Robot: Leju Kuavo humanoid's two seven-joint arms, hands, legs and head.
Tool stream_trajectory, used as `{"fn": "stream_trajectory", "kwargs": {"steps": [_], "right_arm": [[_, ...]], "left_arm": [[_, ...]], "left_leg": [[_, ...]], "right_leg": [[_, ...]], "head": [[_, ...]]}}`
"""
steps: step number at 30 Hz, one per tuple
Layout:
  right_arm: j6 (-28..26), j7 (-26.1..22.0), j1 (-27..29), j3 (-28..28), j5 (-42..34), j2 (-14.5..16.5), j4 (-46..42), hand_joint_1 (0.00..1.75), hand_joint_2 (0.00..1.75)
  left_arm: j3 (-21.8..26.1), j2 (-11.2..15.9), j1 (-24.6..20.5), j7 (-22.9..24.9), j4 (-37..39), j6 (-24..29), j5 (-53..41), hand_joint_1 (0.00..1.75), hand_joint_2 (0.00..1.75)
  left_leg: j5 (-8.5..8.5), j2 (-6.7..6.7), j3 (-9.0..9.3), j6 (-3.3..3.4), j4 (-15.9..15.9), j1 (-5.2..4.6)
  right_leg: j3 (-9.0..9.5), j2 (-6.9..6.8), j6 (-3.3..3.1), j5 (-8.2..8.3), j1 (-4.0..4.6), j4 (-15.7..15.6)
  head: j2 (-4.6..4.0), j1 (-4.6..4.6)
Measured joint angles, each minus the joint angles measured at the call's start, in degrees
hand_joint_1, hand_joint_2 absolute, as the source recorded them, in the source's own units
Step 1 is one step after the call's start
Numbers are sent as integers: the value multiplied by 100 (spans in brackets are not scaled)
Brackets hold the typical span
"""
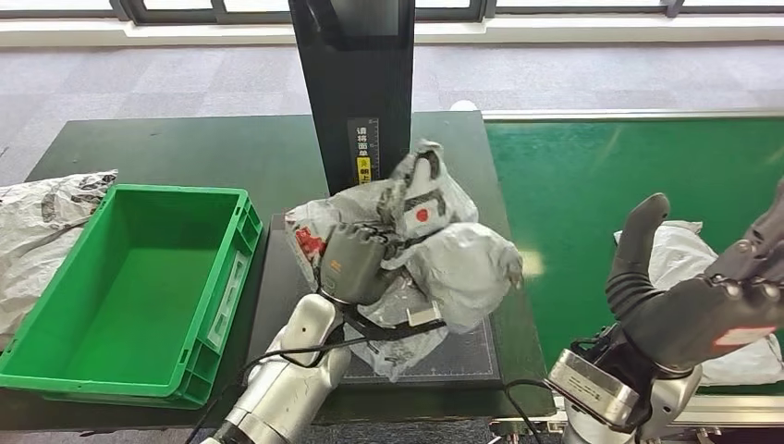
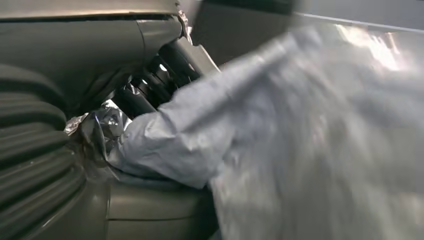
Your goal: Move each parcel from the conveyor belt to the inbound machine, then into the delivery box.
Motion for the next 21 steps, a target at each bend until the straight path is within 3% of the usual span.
{"fn": "stream_trajectory", "kwargs": {"steps": [9,17,21], "right_arm": [[-1,0,-2,0,0,0,20,0,175],[0,-1,-1,0,-5,0,20,0,175],[-1,1,2,0,-26,0,18,0,175]], "left_arm": [[889,106,432,-785,-2370,-2,566,175,175],[1293,157,580,-785,-3263,-7,680,175,175],[1899,184,724,-915,-3875,-9,1041,175,175]], "left_leg": [[1,-1,-2,-3,-1,3],[1,1,-4,-3,-1,2],[-1,16,7,-6,-1,2]], "right_leg": [[-4,-1,-5,-2,2,6],[-2,0,-7,-3,1,6],[-6,21,-10,-2,3,7]], "head": [[0,2],[0,2],[0,1]]}}
